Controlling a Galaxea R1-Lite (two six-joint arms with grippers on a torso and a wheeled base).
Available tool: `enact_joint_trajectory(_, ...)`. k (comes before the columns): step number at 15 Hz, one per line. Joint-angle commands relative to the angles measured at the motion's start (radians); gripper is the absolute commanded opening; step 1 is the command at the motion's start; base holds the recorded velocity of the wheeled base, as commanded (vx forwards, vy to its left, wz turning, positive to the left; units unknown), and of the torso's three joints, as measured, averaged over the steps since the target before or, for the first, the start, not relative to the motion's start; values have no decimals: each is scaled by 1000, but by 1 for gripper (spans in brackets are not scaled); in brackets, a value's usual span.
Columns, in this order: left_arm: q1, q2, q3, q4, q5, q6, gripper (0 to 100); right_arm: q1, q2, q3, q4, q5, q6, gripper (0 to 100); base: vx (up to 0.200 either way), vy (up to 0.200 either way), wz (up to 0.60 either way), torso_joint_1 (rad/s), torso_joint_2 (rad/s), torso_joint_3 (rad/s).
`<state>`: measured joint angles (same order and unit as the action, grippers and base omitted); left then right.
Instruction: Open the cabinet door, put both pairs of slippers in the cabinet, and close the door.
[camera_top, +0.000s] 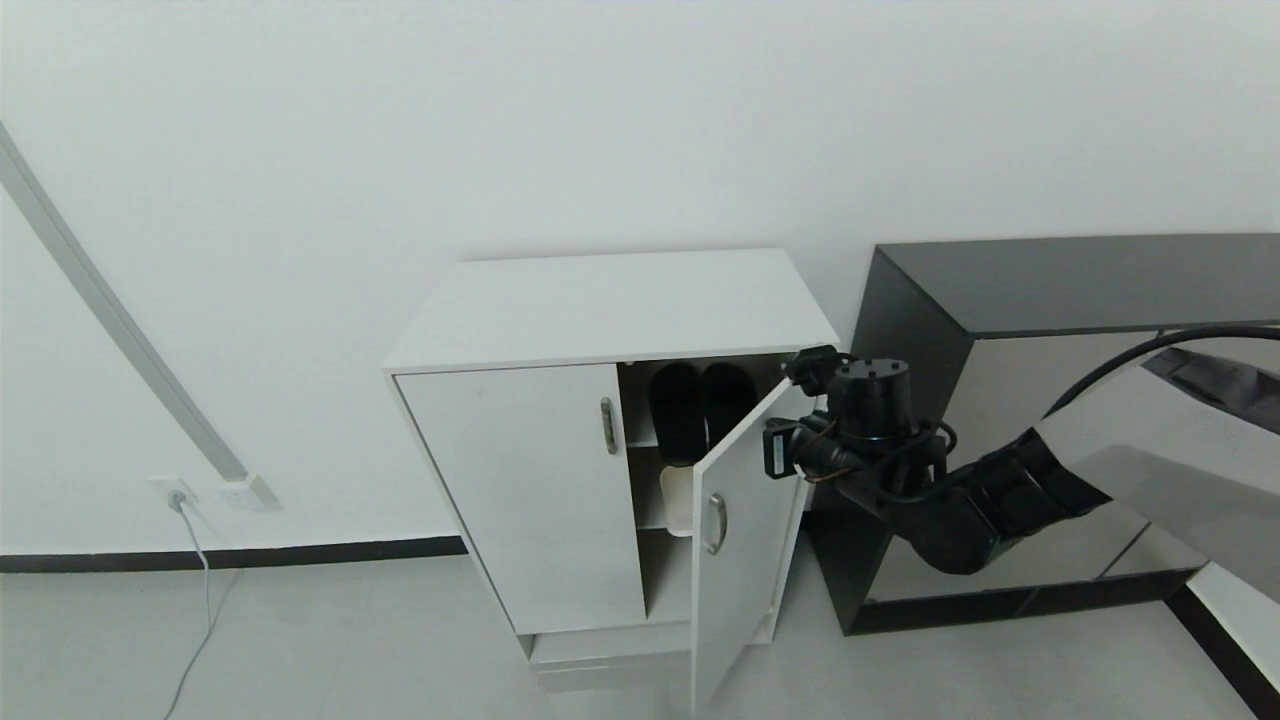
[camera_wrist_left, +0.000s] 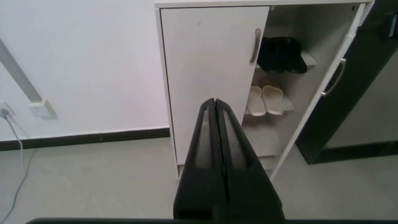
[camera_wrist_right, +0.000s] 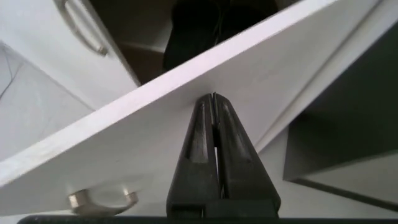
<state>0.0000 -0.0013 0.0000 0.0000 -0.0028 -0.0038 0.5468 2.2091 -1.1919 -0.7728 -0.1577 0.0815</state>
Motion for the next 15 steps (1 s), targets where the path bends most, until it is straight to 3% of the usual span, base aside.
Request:
enact_joint_trajectory(1,0,1,0,0,0,-1,0,-8,58,-55,3,0,0,0,0,0,0,0,0,0)
enact_joint_trajectory(15,0,1,0,0,0,-1,0,-33,228,-302,24,-5,-5,0,0,0,0,0,0,0)
